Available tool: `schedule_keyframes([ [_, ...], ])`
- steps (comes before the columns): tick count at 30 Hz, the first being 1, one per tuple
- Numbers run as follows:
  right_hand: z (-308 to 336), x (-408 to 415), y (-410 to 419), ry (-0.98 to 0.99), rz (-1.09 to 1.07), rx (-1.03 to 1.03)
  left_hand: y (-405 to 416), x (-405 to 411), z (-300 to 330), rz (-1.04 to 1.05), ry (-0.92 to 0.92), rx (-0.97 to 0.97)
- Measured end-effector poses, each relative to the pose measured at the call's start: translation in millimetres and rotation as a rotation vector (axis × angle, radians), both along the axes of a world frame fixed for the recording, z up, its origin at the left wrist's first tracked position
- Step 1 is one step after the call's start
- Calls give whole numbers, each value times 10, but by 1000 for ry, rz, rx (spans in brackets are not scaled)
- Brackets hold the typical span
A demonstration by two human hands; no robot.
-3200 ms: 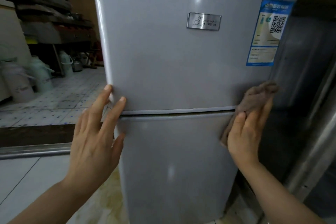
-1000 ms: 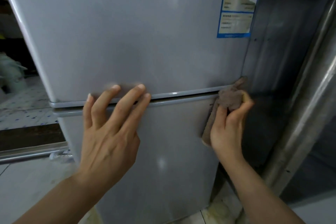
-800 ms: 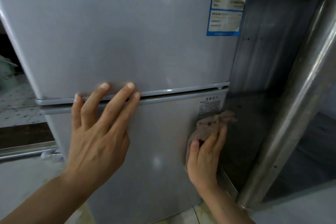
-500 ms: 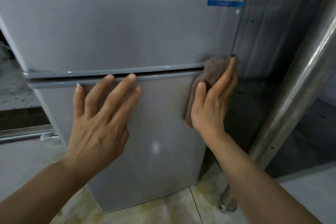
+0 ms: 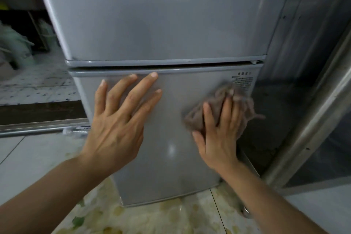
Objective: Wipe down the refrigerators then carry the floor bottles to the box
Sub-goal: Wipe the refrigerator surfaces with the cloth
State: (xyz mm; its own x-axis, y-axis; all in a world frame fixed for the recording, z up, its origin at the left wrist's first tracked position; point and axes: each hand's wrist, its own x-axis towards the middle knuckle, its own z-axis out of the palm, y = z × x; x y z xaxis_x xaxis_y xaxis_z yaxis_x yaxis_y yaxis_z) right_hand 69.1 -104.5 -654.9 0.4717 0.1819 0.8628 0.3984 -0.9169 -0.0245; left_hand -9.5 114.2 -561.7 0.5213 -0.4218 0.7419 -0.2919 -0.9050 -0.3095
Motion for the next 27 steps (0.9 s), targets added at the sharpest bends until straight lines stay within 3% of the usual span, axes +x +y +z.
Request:
schedule_keyframes([
  [4,797,225,214,-236,21,29,314,-102,-85,102,-12,-54],
  [7,545,132,494,-230,-19,47,457,-107,-132,127,-29,-94],
  [12,-313,-170,663,-86,106,-410,495,-96,-177,112,-2,-81],
  [16,-95,-144,545,-183,157,-586,625,-220,-276,151,67,-131],
  [20,619,19,787,-344,153,-414,713,-307,-364,97,162,-215],
  [23,685,11,1065,-358,106,-253,761,-326,-373,1,227,-318],
  [25,492,-19,1114,-348,87,-269,784,-362,-383,-26,265,-380],
  [27,233,-74,1094,-345,100,-413,801,-423,-402,-27,304,-421],
])
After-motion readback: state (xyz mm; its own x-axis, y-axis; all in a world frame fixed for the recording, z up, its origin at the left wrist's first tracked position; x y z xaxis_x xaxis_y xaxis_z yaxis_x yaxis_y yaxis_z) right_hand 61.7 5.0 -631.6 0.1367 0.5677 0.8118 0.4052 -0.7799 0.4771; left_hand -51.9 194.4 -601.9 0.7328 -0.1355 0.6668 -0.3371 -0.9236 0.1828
